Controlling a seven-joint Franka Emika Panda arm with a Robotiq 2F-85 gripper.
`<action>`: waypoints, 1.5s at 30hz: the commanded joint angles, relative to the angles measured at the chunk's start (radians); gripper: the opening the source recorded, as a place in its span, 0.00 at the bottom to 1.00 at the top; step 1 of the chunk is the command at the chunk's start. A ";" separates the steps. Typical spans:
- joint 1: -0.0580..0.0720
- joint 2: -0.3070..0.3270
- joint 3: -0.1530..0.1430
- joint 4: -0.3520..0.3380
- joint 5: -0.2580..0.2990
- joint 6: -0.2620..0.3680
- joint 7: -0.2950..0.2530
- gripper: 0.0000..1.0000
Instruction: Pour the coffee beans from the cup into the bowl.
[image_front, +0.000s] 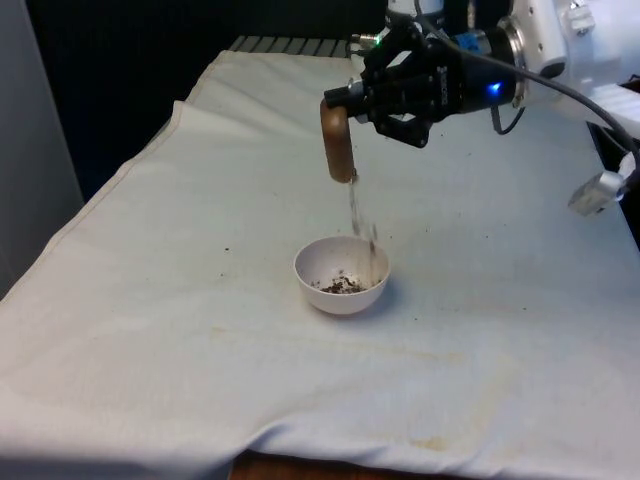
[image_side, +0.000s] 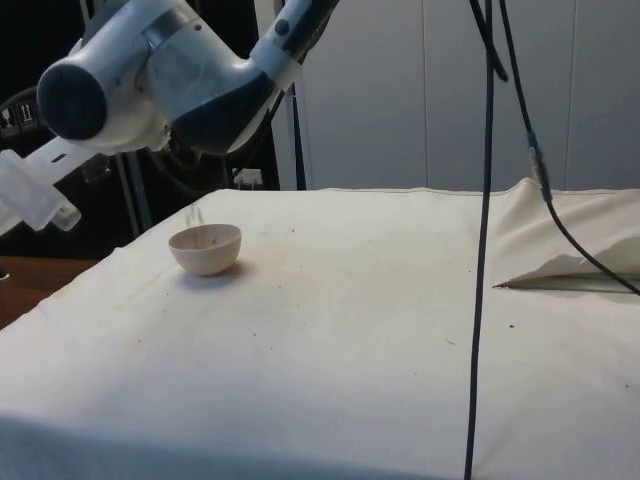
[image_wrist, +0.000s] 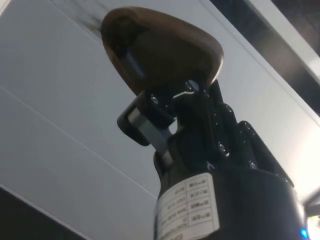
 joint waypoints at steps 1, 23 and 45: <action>0.008 0.009 -0.003 0.007 -0.007 -0.014 0.000 0.00; 0.013 0.085 0.053 0.010 -0.143 -0.141 0.034 0.00; -0.001 0.076 0.118 -0.044 -0.180 -0.243 0.122 0.00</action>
